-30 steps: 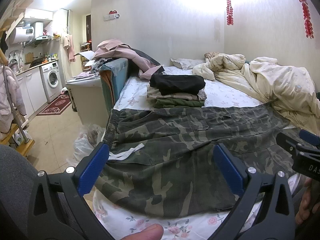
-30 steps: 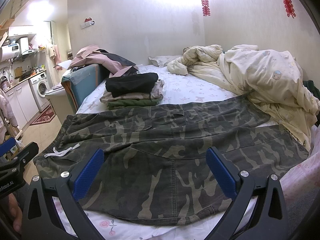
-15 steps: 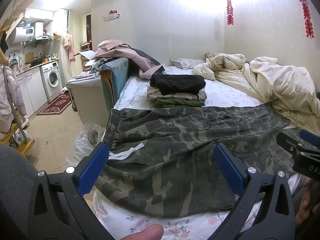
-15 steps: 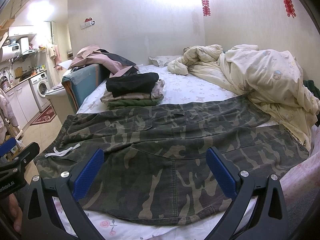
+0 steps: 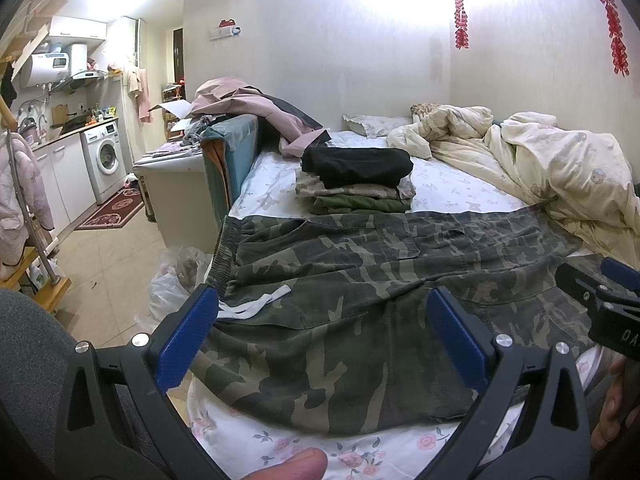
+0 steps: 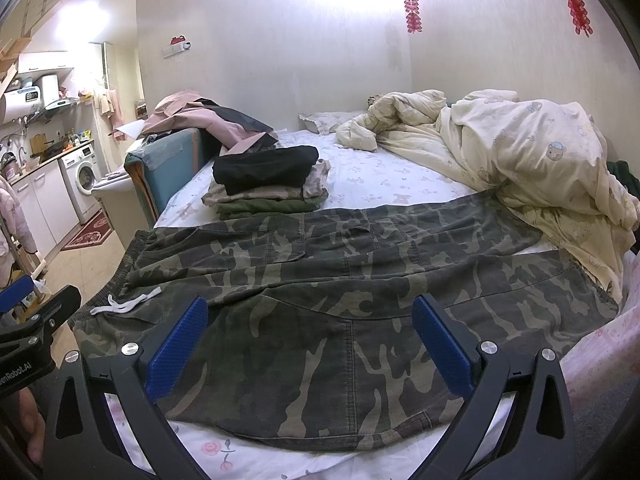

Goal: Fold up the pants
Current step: 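Grasp the elastic cuff with the left tool while the right tool reaches the waistband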

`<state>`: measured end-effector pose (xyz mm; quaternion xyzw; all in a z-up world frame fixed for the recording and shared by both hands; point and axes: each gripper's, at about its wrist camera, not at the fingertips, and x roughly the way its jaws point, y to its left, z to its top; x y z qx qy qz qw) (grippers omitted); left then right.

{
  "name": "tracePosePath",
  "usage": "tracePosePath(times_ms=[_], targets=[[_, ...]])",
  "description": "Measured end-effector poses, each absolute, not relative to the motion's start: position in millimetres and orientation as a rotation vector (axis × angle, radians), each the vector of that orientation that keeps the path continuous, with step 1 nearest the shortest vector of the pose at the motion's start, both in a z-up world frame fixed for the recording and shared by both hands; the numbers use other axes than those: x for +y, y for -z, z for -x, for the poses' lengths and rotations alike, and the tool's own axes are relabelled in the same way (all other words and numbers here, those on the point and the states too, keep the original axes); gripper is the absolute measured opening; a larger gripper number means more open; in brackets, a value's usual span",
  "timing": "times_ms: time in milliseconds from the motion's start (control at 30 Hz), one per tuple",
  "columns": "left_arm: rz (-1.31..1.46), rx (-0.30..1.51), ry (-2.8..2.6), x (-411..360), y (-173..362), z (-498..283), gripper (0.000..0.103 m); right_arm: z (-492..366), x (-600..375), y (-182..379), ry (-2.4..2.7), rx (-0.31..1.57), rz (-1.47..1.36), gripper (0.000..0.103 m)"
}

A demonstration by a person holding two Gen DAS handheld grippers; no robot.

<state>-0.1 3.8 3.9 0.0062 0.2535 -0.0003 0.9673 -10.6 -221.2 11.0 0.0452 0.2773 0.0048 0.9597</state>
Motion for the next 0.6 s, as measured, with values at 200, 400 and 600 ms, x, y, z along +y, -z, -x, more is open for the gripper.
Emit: tracePosePath(times_ms=[200, 400, 600], targets=[[-0.012, 0.516, 0.000, 6, -7, 0, 0.103, 13, -222, -12, -0.011, 0.563, -0.091, 0.103], [-0.010, 0.602, -0.061, 31, -10, -13, 0.103, 11, -222, -10, -0.011, 0.596, -0.106, 0.103], [0.103, 0.799, -0.205, 92, 15, -59, 0.103, 2, -234, 2, 0.008, 0.678, -0.160, 0.103]])
